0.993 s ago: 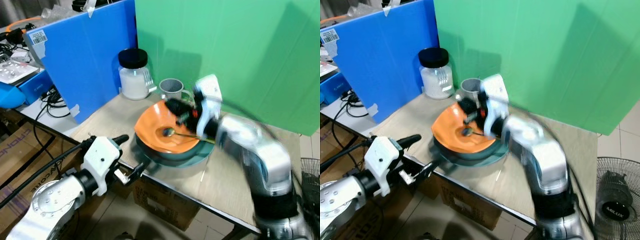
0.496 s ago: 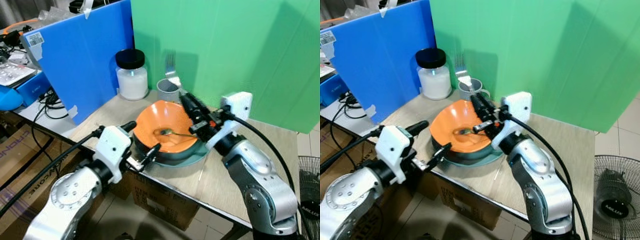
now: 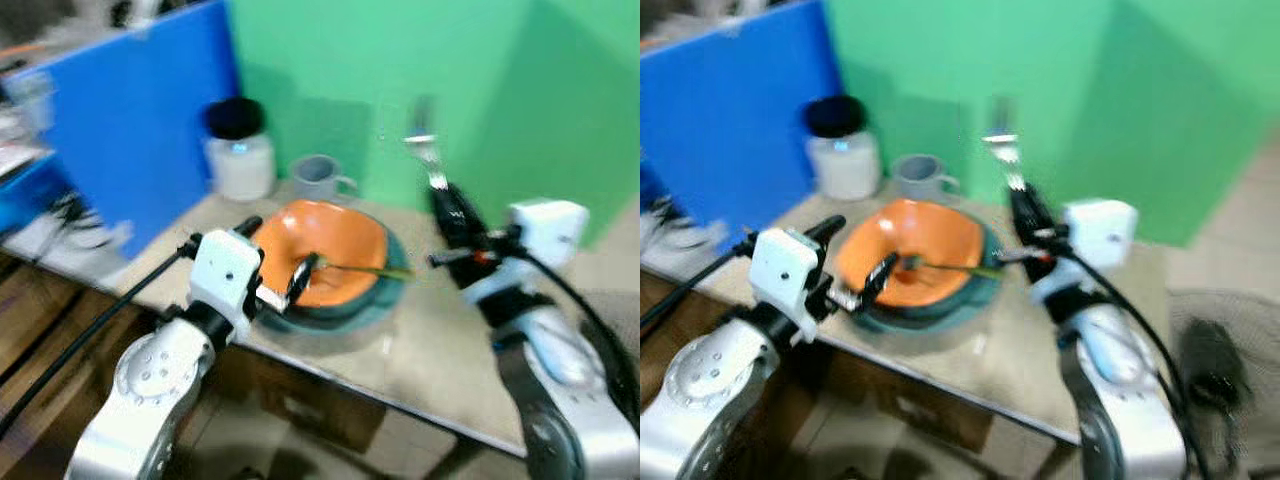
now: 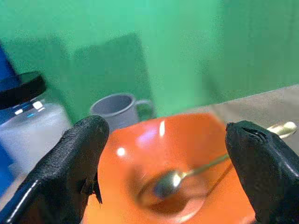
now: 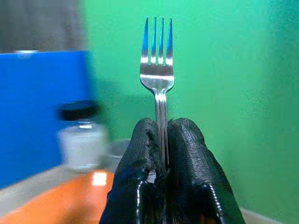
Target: Setting the table
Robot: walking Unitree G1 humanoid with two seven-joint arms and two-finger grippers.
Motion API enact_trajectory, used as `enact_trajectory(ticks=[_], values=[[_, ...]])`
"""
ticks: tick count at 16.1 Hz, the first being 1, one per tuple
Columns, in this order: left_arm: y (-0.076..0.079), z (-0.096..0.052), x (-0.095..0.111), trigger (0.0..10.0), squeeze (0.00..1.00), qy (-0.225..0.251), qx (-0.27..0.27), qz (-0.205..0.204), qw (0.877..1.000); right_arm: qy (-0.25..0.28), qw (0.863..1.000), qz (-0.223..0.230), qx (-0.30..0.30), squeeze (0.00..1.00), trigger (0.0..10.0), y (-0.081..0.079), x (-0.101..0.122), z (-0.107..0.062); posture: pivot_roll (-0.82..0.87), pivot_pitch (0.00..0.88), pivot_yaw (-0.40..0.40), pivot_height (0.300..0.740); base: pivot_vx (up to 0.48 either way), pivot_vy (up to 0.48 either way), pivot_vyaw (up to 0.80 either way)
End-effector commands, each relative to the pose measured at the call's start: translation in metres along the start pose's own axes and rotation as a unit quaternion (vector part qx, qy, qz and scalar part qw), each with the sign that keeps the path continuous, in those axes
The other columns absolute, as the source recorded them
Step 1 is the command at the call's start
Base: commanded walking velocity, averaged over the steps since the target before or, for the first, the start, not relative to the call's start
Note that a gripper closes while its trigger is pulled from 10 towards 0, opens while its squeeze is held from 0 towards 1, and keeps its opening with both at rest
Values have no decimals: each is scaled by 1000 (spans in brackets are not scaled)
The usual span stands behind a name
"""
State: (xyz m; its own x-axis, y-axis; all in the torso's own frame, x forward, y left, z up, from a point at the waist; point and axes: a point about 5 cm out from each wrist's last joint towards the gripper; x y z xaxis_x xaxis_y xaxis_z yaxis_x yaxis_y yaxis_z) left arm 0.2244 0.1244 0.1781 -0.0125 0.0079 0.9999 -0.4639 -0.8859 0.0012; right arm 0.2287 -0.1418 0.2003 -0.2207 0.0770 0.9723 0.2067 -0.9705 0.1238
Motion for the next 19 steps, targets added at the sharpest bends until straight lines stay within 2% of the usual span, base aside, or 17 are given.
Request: enact_trajectory(ticks=[1,4,8,16,19], values=[[-5,1,1,10000,0,1,18,5,1000,-2,1000,-9,-29,0,10000,6,2,-5,101,0,32,740,0,0,-800],[-9,2,0,10000,0,2,38,9,999,-42,998,-6,-48,0,10000,7,-7,-7,89,0,39,740,0,0,-800],[-14,3,1,10000,0,6,55,1,998,-55,997,5,-49,0,10000,3,-10,-5,94,0,36,740,0,0,-800],[-18,3,0,10000,0,1,63,7,998,-77,997,5,15,0,10000,-9,-13,-1,102,0,25,740,0,0,-800],[-20,3,1,10000,0,3,68,8,998,-80,997,8,14,0,10000,-10,-13,0,104,0,25,740,0,0,-800]])
Point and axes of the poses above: a point about 5 cm out from each wrist's last joint towards the gripper, its own z axis pointing out of the wrist towards the gripper, its own x axis along the axis of the wrist's last joint, y = z × x, and after that the axes turned 11 degrees about -z, right-handed
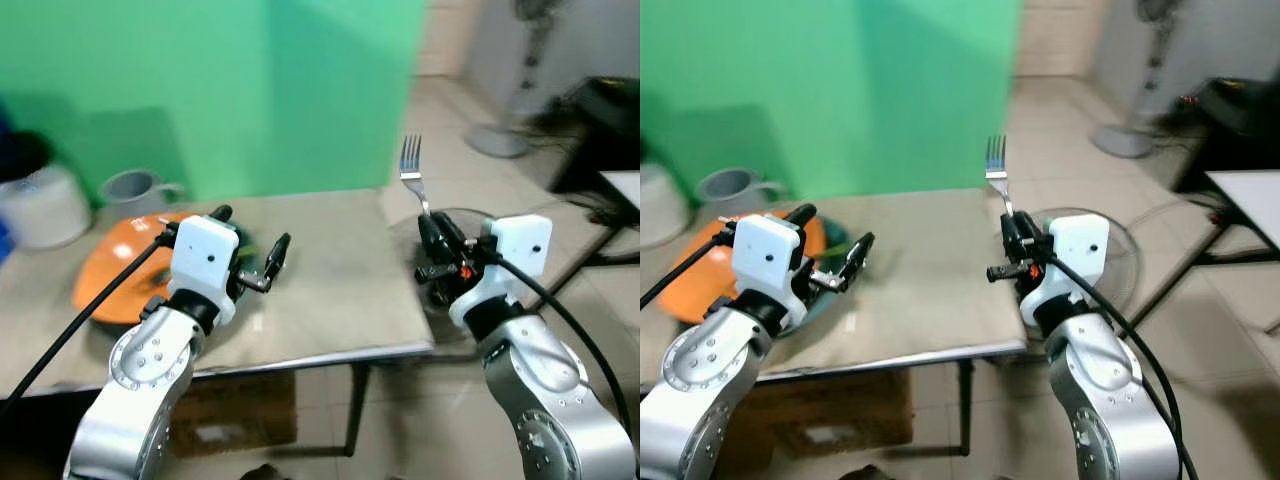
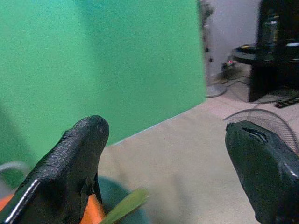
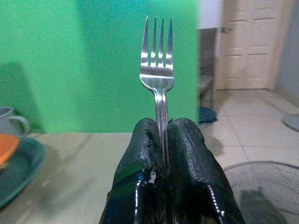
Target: Setting the table
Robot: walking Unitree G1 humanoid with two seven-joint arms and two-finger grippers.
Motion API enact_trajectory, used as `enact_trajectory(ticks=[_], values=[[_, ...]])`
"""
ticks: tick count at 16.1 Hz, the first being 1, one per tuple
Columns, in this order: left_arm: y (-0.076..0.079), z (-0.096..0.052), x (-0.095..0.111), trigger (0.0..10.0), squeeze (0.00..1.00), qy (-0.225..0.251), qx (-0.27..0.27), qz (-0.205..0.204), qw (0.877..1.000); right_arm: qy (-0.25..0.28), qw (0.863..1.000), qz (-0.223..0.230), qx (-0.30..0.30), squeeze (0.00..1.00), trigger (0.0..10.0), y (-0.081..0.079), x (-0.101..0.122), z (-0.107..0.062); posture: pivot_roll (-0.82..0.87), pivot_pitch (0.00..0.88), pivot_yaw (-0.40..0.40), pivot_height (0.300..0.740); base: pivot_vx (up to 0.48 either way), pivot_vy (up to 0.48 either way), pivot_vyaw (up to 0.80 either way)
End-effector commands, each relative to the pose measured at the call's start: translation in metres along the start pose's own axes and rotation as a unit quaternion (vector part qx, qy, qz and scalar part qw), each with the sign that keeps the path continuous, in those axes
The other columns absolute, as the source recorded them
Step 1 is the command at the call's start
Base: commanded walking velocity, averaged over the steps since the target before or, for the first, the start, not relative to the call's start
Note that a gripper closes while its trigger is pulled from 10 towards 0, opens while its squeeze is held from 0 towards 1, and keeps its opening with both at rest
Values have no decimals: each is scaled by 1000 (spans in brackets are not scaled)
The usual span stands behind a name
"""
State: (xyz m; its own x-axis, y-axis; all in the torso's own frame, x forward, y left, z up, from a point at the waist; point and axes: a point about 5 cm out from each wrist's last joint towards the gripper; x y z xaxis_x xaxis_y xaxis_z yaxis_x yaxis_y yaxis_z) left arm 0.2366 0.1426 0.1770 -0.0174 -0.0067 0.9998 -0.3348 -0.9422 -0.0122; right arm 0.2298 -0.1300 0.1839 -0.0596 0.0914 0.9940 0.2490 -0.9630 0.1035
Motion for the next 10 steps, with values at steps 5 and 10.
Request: enact_trajectory(ticks=[5,10], values=[[0,5,2,10000,0,4,6,6,1000,-5,997,-12,-78,0,10000,20,1,-2,92,0,36,740,0,0,-800],[1,10,-5,10000,0,-5,6,-4,1000,-19,993,-22,-112,0,10000,26,0,-4,61,0,55,740,0,0,-800]])
Point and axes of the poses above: a point about 5 cm out from each wrist's last joint towards the gripper, its own z axis pointing out of the wrist towards the gripper, its own x axis along the axis of the wrist's last joint, y = z × x, and after that the axes turned 11 degrees about -z, right-handed
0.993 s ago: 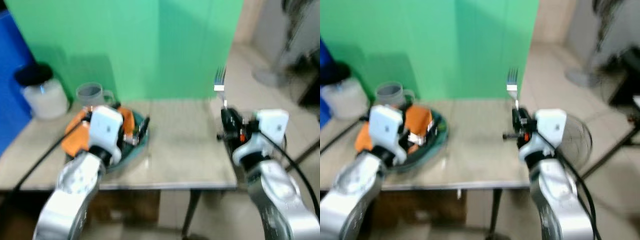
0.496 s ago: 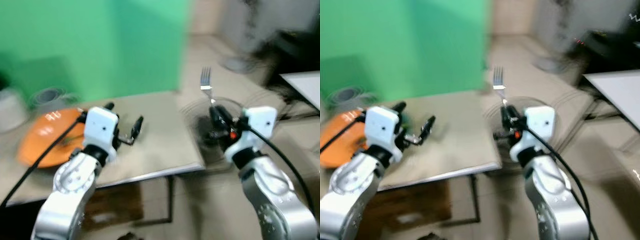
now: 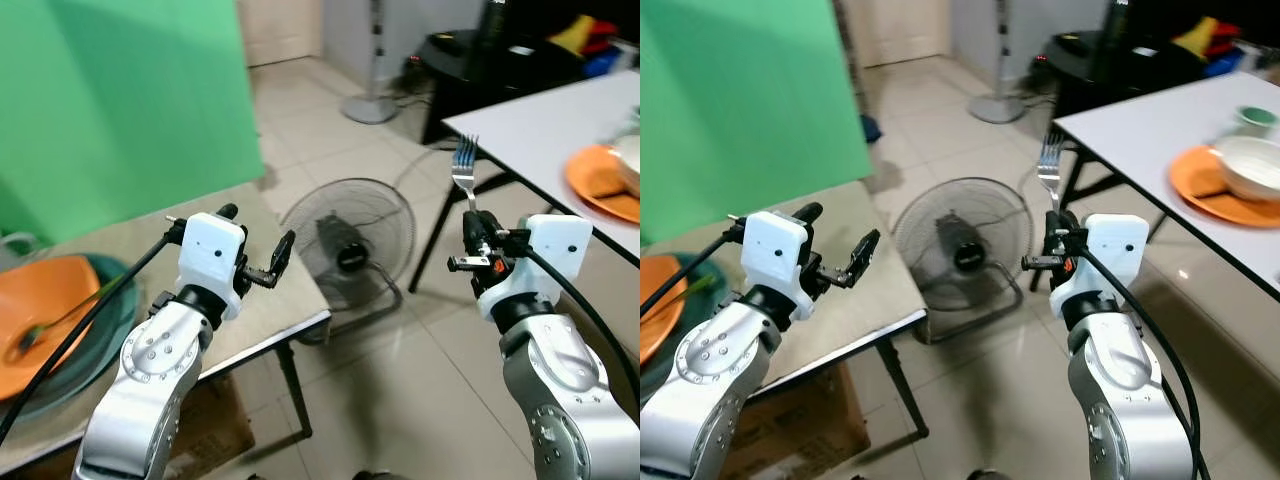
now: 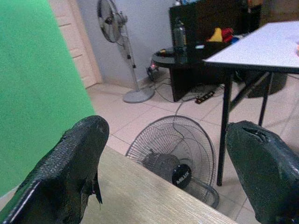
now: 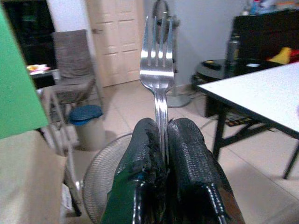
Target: Setting the table
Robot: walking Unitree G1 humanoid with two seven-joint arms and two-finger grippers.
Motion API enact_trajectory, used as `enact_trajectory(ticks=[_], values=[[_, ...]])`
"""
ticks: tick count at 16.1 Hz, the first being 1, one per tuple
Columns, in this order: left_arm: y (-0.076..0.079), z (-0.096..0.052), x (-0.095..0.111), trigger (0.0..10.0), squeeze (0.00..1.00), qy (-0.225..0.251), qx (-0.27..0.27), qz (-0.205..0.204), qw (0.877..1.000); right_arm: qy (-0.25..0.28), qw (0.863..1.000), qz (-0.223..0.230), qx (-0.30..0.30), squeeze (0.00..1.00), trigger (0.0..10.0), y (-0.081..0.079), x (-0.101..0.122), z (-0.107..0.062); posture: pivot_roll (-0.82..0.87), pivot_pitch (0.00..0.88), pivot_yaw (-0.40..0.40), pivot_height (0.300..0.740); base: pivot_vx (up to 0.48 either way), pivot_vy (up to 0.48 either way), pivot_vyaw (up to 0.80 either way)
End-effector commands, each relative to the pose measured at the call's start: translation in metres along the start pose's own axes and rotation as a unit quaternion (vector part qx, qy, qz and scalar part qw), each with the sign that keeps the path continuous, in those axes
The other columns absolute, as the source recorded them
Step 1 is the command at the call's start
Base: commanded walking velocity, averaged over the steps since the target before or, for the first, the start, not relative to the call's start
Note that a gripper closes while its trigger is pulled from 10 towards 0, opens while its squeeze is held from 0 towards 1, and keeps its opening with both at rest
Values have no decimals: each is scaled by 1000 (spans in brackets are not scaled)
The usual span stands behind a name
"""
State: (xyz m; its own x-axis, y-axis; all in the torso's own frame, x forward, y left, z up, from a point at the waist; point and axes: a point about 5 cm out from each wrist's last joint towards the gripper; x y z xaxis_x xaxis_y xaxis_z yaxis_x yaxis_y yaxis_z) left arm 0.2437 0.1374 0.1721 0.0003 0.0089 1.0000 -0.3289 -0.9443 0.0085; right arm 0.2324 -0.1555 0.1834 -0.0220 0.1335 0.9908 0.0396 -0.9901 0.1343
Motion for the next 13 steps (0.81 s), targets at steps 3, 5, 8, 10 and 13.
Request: enact_trajectory(ticks=[3,5,8,10,13], values=[[0,2,-2,10000,0,2,8,0,1000,-10,1000,-6,-19,0,10000,5,0,-2,48,0,49,740,0,0,-800],[1,3,-2,10000,0,2,8,0,1000,-14,1000,-5,-23,0,10000,6,-1,-2,48,0,47,740,0,0,-800],[-1,2,-3,10000,0,1,9,6,1000,-23,999,-1,-29,0,10000,8,-3,-2,50,0,46,740,0,0,-800],[-1,3,-3,10000,0,2,8,6,1000,-30,999,-1,-35,0,10000,9,-5,-2,47,0,48,740,0,0,-800],[0,4,-6,10000,0,-2,13,10,1000,-35,999,-5,-39,0,10000,11,-6,-2,43,0,49,740,0,0,-800]])
Point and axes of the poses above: a point about 5 cm out from each wrist's last joint towards the gripper, its own z axis pointing out of the wrist towards the gripper, its own x axis along the axis of the wrist's last joint, y = z × x, and after that the axes turned 11 degrees about -z, right-handed
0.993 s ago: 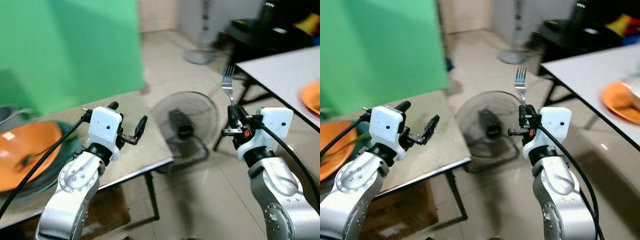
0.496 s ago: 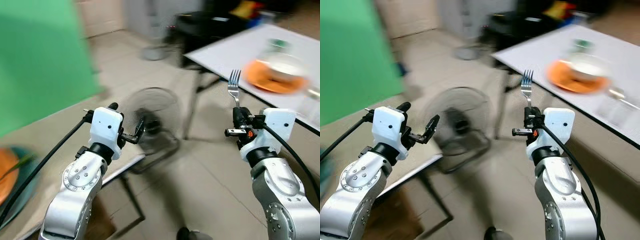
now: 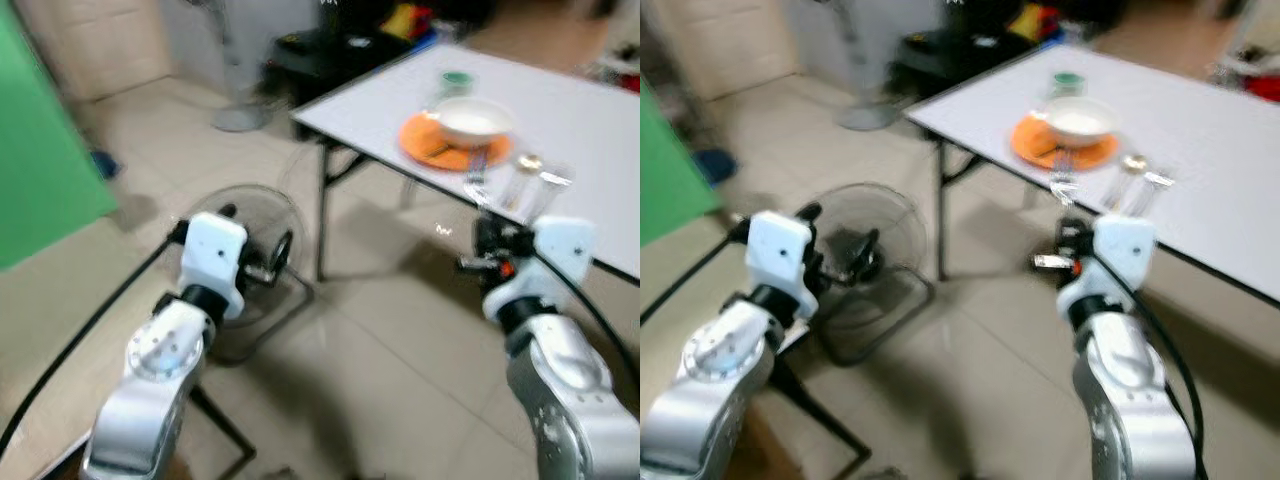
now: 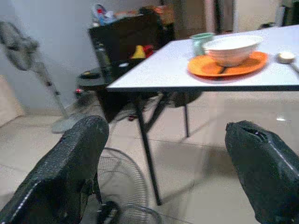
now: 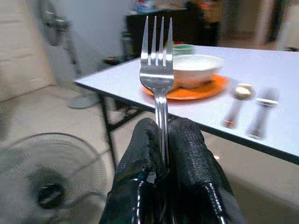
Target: Setting the table
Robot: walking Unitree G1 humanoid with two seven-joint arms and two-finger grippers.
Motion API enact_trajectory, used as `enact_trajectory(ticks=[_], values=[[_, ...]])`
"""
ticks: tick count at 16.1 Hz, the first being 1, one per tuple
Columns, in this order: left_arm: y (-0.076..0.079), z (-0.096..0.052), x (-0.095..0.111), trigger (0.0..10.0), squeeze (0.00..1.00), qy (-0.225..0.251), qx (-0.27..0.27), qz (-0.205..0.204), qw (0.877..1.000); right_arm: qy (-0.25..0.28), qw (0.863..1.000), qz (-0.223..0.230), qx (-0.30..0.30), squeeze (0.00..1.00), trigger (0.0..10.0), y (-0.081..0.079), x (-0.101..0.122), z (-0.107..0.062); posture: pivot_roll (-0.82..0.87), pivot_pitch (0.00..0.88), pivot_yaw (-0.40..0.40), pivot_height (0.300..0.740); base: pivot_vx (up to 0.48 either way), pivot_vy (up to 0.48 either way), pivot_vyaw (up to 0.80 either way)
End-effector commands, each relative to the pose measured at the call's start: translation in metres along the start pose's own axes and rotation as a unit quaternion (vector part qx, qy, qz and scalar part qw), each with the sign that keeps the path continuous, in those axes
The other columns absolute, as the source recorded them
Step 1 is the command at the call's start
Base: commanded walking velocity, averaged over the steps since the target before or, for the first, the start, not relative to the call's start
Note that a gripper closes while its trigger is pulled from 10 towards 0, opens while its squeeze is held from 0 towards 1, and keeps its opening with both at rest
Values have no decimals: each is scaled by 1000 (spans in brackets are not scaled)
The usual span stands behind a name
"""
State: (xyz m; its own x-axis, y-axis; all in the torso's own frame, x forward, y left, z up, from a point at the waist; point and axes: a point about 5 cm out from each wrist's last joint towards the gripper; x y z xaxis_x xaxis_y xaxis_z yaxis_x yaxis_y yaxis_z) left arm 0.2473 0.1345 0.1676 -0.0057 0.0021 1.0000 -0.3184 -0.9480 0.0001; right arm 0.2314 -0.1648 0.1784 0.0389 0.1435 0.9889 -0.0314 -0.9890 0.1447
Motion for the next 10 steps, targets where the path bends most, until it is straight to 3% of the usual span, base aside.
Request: enact_trajectory(ticks=[1,4,8,10], values=[[-2,0,-2,10000,0,-5,11,8,1000,-6,1000,-1,-4,0,10000,2,0,-1,42,0,50,740,0,0,-800],[-3,1,2,10000,0,8,10,14,1000,-10,1000,-2,-4,0,10000,1,-1,-1,45,0,50,740,0,0,-800],[-1,2,2,10000,0,8,10,16,1000,-14,1000,-2,-4,0,10000,1,-1,-1,45,0,49,740,0,-418,-800],[-2,4,1,10000,0,4,18,1,1000,-18,1000,-5,-6,0,10000,2,-2,-1,41,0,51,740,0,0,-800]])
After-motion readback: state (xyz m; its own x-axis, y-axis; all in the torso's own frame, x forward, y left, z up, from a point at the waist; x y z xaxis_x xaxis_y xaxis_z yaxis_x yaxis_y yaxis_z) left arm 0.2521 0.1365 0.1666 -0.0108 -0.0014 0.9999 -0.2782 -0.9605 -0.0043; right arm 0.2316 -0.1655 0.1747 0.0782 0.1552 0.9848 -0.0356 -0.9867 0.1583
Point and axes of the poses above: a point about 5 cm out from each wrist's last joint towards the gripper, its own z axis pointing out of the wrist towards the gripper, its own x axis along the axis of the wrist's last joint, y = z × x, and after that the axes turned 11 degrees about -z, right-handed
